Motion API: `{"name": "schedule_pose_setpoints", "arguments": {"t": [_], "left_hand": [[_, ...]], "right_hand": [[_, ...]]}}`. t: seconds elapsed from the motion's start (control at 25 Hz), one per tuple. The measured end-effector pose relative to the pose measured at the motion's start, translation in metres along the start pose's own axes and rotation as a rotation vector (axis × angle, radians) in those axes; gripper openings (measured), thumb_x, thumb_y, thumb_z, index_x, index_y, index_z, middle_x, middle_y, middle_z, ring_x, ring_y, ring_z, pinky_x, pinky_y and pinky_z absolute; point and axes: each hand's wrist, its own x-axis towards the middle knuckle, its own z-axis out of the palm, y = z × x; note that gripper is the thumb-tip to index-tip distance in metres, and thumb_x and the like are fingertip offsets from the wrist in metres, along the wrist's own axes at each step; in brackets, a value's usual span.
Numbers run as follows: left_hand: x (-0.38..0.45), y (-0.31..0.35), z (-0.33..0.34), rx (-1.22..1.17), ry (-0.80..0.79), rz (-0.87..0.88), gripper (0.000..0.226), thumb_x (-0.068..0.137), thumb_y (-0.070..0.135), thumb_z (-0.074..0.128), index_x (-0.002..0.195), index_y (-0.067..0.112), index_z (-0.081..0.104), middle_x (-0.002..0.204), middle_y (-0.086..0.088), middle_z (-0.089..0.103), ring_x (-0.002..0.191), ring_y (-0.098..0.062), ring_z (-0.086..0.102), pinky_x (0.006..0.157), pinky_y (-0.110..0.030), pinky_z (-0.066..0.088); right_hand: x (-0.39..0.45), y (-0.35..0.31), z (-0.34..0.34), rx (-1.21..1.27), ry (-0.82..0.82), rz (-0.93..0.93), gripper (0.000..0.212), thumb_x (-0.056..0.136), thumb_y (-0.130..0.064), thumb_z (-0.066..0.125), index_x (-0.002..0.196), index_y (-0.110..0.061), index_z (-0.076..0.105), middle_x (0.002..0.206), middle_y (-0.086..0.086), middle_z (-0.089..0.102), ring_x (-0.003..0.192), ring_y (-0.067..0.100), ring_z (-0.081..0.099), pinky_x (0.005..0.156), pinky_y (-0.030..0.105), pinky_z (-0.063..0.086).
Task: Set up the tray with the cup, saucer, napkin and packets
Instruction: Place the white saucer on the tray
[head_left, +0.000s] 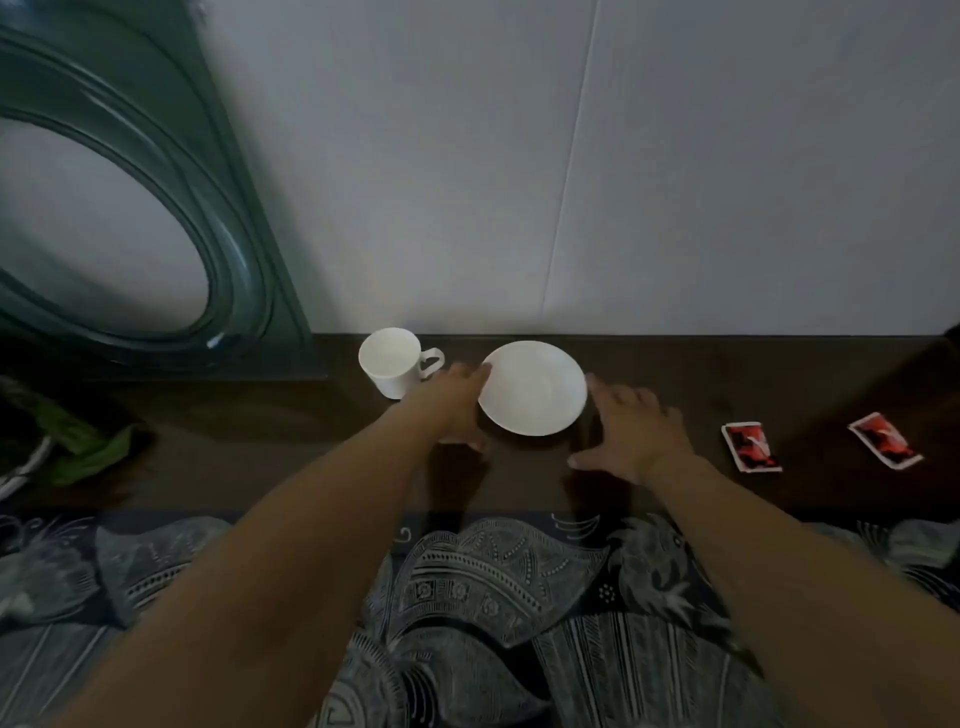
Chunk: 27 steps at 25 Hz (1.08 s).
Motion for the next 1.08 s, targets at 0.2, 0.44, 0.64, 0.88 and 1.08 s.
{"name": "schedule_pose_setpoints", "arguments": {"t": [0.2, 0.44, 0.64, 0.88, 1.08], "left_hand": [[0.035, 0.005, 0.010, -0.103, -0.043, -0.004, 0.148, 0.051, 0.050, 0.089, 0.149, 0.024, -0.019, 0.162, -0.003, -0.006, 0.146, -0.035, 0.001, 0.113, -0.060, 0.022], [0.050, 0.003, 0.014, -0.087, -0.012, -0.013, 0.142, 0.050, 0.050, 0.089, 0.151, 0.020, -0.006, 0.150, -0.010, 0.016, 0.138, -0.035, 0.019, 0.108, -0.051, 0.033], [0.031, 0.006, 0.013, -0.102, -0.006, 0.001, 0.139, 0.051, 0.048, 0.089, 0.151, 0.020, -0.004, 0.149, -0.009, 0.016, 0.138, -0.033, 0.020, 0.108, -0.053, 0.035], [-0.038, 0.021, -0.002, -0.129, 0.029, 0.018, 0.138, 0.050, 0.047, 0.089, 0.150, 0.022, -0.003, 0.149, -0.008, 0.017, 0.138, -0.034, 0.022, 0.107, -0.059, 0.034], [-0.123, 0.038, -0.009, -0.155, 0.044, 0.005, 0.136, 0.051, 0.045, 0.089, 0.150, 0.024, -0.002, 0.149, -0.006, 0.016, 0.138, -0.034, 0.022, 0.107, -0.063, 0.031]], "right_hand": [[0.045, -0.001, 0.008, 0.049, -0.072, 0.038, 0.141, 0.057, -0.066, 0.078, 0.148, -0.029, -0.023, 0.164, 0.004, -0.002, 0.148, 0.032, -0.013, 0.112, 0.065, -0.005], [0.061, 0.001, 0.008, 0.015, -0.035, -0.038, 0.129, 0.062, -0.063, 0.077, 0.153, -0.017, 0.000, 0.157, 0.009, 0.022, 0.145, 0.031, 0.009, 0.116, 0.060, 0.008], [0.043, -0.005, 0.003, -0.023, 0.003, -0.053, 0.127, 0.060, -0.061, 0.080, 0.153, -0.015, 0.007, 0.150, 0.011, 0.030, 0.138, 0.034, 0.019, 0.116, 0.053, 0.018], [-0.023, -0.020, -0.014, 0.031, 0.006, -0.044, 0.129, 0.057, -0.059, 0.082, 0.152, -0.014, 0.007, 0.148, 0.011, 0.032, 0.136, 0.035, 0.021, 0.114, 0.053, 0.022], [-0.103, -0.041, -0.027, 0.040, 0.035, -0.036, 0.129, 0.055, -0.059, 0.082, 0.151, -0.014, 0.009, 0.146, 0.010, 0.034, 0.133, 0.035, 0.024, 0.111, 0.052, 0.026]]}}
